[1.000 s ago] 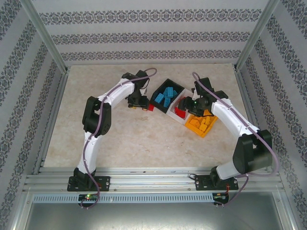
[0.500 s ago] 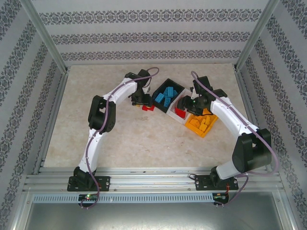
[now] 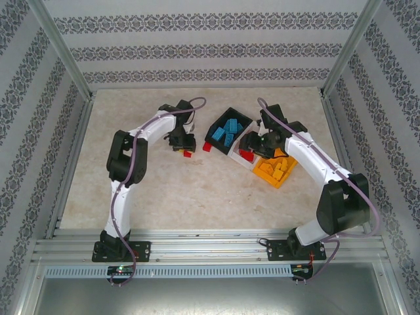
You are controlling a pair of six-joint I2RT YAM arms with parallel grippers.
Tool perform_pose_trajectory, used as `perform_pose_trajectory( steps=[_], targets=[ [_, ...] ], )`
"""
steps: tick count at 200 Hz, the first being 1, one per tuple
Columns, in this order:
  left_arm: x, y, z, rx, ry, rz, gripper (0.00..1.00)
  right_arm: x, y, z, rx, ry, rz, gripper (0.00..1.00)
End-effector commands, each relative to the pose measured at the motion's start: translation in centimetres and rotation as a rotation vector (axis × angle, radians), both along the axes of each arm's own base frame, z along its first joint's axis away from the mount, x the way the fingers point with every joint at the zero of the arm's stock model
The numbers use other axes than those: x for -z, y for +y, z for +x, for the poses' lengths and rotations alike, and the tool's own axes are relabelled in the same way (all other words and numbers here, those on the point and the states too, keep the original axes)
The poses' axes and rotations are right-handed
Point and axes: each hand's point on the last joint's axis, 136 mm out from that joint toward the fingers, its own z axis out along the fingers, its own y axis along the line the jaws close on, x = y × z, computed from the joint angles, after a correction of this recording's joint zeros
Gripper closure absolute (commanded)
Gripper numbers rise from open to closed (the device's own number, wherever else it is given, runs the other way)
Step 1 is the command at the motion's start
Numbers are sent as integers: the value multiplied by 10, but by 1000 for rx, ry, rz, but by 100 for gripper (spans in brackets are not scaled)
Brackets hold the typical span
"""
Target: Sort the legos into containers by color
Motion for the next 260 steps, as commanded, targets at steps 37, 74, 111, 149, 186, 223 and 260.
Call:
perform_pose_trajectory(
  steps=[37, 74, 111, 149, 186, 223, 260],
  targets=[
    [-67, 8, -11, -137, -60, -138, 63, -5, 11, 14, -5, -26, 8, 41],
    [-98, -30, -5, -195, -88, -325, 62, -10, 5, 16, -3, -41, 2, 41],
    [-126, -109, -1, -135, -102, -476, 62, -16, -30, 10, 77, -52, -1, 41],
    [-134, -186, 7, -33, -99, -554, 62, -15, -62, -10, 155, -52, -3, 41],
    [-124, -235, 20, 27, -80, -581, 50, -15, -69, -21, 181, -54, 9, 41],
    [-131, -249, 31, 22, -93, -636, 44, -19, -68, -24, 181, -64, 20, 40],
    [-136, -196, 16, 105, -155, -416, 43, -16, -65, -22, 175, -57, 34, 40]
  ],
)
